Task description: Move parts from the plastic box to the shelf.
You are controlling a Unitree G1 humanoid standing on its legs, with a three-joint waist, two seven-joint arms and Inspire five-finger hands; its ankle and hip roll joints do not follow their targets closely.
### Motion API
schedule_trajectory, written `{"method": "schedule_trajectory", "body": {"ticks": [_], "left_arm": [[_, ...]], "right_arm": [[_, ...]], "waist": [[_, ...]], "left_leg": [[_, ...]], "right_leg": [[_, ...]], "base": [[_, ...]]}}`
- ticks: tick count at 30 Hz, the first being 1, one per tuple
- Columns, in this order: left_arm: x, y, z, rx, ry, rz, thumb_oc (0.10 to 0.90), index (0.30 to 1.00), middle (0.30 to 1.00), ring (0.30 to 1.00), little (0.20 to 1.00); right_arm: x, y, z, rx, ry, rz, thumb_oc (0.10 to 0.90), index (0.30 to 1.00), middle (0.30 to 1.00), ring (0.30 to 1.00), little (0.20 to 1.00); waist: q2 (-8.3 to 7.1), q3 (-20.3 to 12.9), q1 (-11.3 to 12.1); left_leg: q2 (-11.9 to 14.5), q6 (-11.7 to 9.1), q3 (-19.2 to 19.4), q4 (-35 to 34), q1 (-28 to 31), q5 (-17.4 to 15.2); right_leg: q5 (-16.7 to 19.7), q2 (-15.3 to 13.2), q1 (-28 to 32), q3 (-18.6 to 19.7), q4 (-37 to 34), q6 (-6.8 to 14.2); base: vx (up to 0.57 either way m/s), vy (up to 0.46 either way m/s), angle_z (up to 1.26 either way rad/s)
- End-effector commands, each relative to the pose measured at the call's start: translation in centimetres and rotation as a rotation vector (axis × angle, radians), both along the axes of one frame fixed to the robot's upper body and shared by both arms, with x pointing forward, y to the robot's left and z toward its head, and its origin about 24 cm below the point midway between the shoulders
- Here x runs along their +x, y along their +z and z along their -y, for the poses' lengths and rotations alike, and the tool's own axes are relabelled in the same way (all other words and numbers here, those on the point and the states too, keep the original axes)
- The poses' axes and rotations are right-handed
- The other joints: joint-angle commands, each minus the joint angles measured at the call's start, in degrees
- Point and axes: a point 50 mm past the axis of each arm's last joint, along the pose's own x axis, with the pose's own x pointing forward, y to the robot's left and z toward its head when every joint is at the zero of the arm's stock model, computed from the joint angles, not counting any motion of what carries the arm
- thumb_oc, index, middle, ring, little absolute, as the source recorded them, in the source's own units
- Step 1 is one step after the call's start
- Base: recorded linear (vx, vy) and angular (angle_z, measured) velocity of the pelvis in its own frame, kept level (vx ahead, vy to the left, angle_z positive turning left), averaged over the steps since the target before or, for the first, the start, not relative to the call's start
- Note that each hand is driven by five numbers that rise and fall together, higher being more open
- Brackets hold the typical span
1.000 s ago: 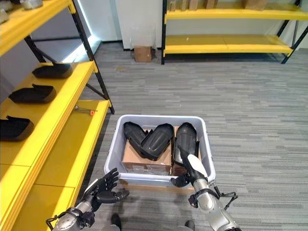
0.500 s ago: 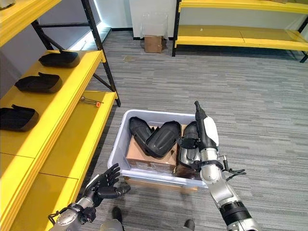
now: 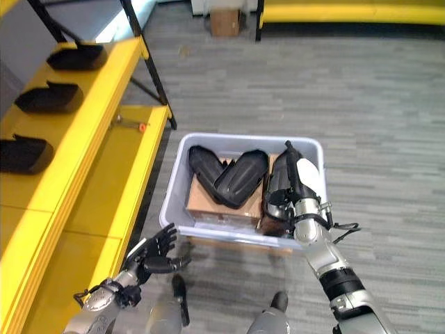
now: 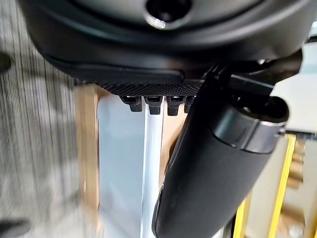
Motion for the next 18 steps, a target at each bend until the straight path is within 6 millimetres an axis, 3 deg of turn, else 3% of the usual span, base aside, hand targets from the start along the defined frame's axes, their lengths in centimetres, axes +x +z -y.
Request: {"method": "schedule_trajectory", "body": {"ticks": [1,8,12,15,18], "left_arm": [[2.6,9.1,-2.6,-0.013,0.204,0.504,0.900,1.000,1.000,1.000,1.000],[3.1,13.2,-2.9,-0.014,0.245,0.697,0.900,1.000,1.000,1.000,1.000],[2.1,17.6,-3.3,-0.029,0.366,0.984,0.900,1.000,1.000,1.000,1.000],[1.7,19.6,-3.7,-0.025,0.395,1.097,0.900,1.000,1.000,1.000,1.000],[1.3,21.9,-3.4,-0.015,0.375,1.208,0.900,1.000,1.000,1.000,1.000]], "right_arm": [[2.0,4.9,-1.0,-0.031,0.018,0.213,0.900,1.000,1.000,1.000,1.000],[3.0,6.2,-0.6,-0.081,-0.021,0.246,0.900,1.000,1.000,1.000,1.000],[3.5,7.2,-0.3,-0.120,-0.074,0.292,0.900,1.000,1.000,1.000,1.000],[3.9,7.4,-0.1,-0.171,-0.133,0.283,0.900,1.000,1.000,1.000,1.000],[4.2,7.9,1.4,-0.312,-0.261,0.257,0.900,1.000,1.000,1.000,1.000]], "waist": [[-1.82,0.2,3.9],[-1.00,3.5,5.3],[-0.45,5.1,5.8],[-0.13,5.1,6.3],[0.17,5.1,7.0]], "left_leg": [[1.2,0.4,-2.0,4.2,-3.4,-0.3],[0.2,0.9,-3.1,4.7,-7.2,0.2],[-1.2,1.5,-3.5,5.2,-9.7,0.0],[-1.7,1.8,-4.0,5.3,-11.6,0.0],[-2.2,2.2,-4.0,5.3,-14.1,0.1]], "right_leg": [[-2.3,-0.6,-0.7,-2.4,6.1,-3.0],[-2.7,-1.8,-5.0,-3.1,9.0,-3.2],[-3.7,-2.7,-8.4,-2.6,11.5,-3.1],[-3.9,-3.0,-10.6,-2.3,12.4,-3.1],[-4.1,-3.1,-13.3,-2.3,13.4,-3.1]], "base": [[-0.15,-0.108,0.15],[-0.10,-0.027,0.14],[-0.07,-0.004,0.11],[-0.04,-0.015,0.09],[-0.05,-0.028,0.04]]}}
